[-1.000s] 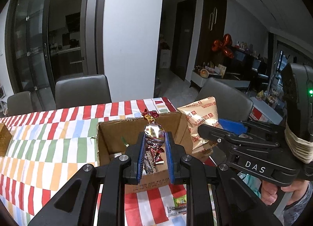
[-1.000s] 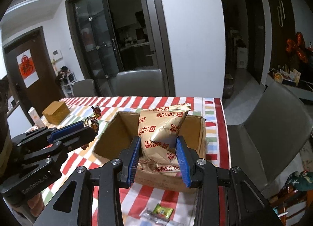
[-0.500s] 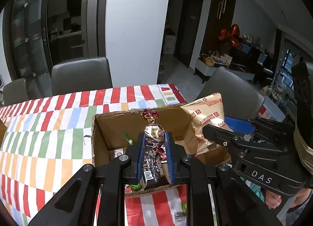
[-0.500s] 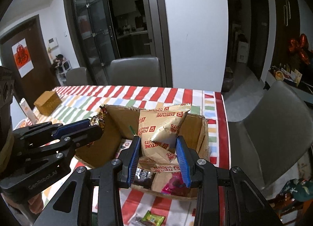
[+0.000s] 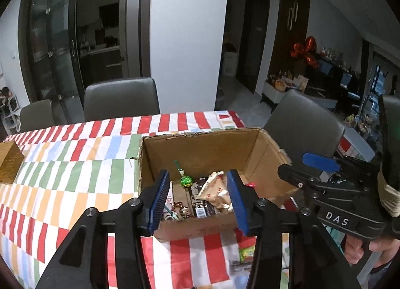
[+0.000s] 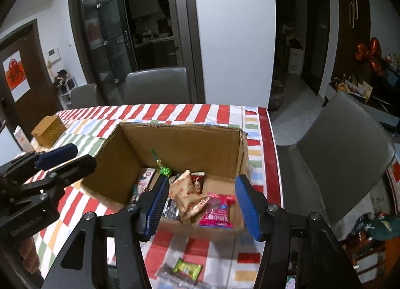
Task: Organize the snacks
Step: 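Carry biscuit packet and chocolate over the box and open both tools, then move both open tools back from the box to the remaining snacks, then grasp the Denmas cheese ball packet with right tool while left tool grasps dark green packet, then carry both packets over the box and open both tools to drop them, then move both open tools back from the box to the last snacks, then grasp the silver bar with right tool while left tool grasps green candy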
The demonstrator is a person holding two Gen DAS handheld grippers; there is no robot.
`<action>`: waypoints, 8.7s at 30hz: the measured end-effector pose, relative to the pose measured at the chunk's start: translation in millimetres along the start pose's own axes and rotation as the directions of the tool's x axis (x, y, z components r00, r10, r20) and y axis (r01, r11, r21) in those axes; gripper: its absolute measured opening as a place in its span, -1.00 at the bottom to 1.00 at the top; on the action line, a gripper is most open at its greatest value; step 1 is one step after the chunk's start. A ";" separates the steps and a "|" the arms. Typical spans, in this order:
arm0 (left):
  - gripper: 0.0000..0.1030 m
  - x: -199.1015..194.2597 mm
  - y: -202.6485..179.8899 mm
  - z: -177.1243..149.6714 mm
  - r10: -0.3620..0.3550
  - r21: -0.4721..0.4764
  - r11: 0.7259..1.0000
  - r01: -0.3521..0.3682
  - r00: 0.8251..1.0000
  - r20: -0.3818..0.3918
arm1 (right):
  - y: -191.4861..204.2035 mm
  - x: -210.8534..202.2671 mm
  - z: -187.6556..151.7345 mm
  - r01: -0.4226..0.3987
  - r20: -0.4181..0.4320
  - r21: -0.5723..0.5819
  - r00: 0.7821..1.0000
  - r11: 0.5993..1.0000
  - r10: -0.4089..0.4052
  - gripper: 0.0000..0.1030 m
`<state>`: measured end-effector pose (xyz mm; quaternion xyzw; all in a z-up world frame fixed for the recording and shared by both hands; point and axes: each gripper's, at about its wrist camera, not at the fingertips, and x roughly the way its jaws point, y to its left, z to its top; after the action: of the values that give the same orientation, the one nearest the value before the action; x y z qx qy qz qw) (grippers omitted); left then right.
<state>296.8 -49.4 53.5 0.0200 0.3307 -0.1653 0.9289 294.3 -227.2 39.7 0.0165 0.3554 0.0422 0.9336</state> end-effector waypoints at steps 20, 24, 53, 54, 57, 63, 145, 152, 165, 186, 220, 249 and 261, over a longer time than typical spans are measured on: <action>0.23 -86.4 -11.1 -67.2 0.088 -0.040 0.996 -0.085 0.993 0.080 | 16.0 -87.3 -66.8 0.041 0.124 -0.005 0.991 0.999 -0.041 0.33; 0.26 -89.3 -12.1 -87.4 0.112 -0.051 0.993 -0.109 0.992 0.059 | 18.5 -92.0 -84.3 0.066 0.126 -0.004 0.990 0.998 -0.065 0.43; 0.43 -0.6 -8.4 -194.4 0.146 -0.119 0.975 -0.190 0.940 -0.308 | -17.3 -19.9 -191.4 0.194 -0.214 0.059 0.961 0.979 -0.178 0.56; 0.43 3.5 -9.1 -196.6 0.148 -0.117 0.974 -0.193 0.936 -0.319 | -19.0 -18.2 -193.4 0.194 -0.223 0.064 0.959 0.979 -0.175 0.56; 0.43 12.3 -10.7 -202.3 0.158 -0.105 0.973 -0.204 0.926 -0.343 | -25.3 -8.4 -203.1 0.190 -0.265 0.088 0.951 0.978 -0.160 0.56; 0.43 28.1 -6.6 -210.1 0.177 -0.095 0.969 -0.228 0.910 -0.376 | -30.0 6.8 -210.8 0.206 -0.303 0.092 0.938 0.974 -0.170 0.56; -0.15 -38.8 1.4 -12.8 0.029 0.010 1.000 -0.030 0.998 0.059 | 19.5 -51.4 -26.3 -0.075 0.118 -0.068 0.990 0.995 0.083 0.01; -0.15 -7.3 11.8 15.7 -0.020 0.009 1.000 0.020 1.000 0.015 | 18.7 -29.9 -3.6 -0.059 0.082 -0.088 0.994 0.994 0.066 0.01; -0.14 55.7 20.5 32.6 0.013 0.012 1.000 -0.013 0.997 -0.071 | 16.3 22.3 13.4 -0.033 -0.008 -0.100 0.999 0.994 0.033 0.01; 0.25 4.3 10.0 -19.2 0.095 0.047 0.995 -0.093 0.994 -0.058 | 12.6 -6.1 -16.4 0.002 0.024 -0.153 1.000 0.988 0.001 0.27; 0.34 17.5 -16.0 -154.7 0.120 0.036 0.993 -0.114 0.953 -0.279 | 19.7 39.0 -141.6 -0.156 -0.311 -0.287 0.948 0.945 0.062 0.25; 0.34 38.5 14.7 -168.3 0.115 -0.083 0.985 -0.153 0.928 -0.354 | 57.3 90.4 -158.2 -0.280 -0.453 -0.272 0.881 0.921 0.134 -0.28; 0.33 37.0 2.1 -165.7 0.090 -0.055 0.992 -0.115 0.937 -0.337 | 44.1 69.9 -155.4 -0.249 -0.391 -0.153 0.904 0.956 0.173 -0.60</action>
<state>223.7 -34.1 -98.9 0.0304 0.4875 -0.0983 0.8670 240.0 -176.9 -119.9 -0.0470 0.5163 0.1812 0.8357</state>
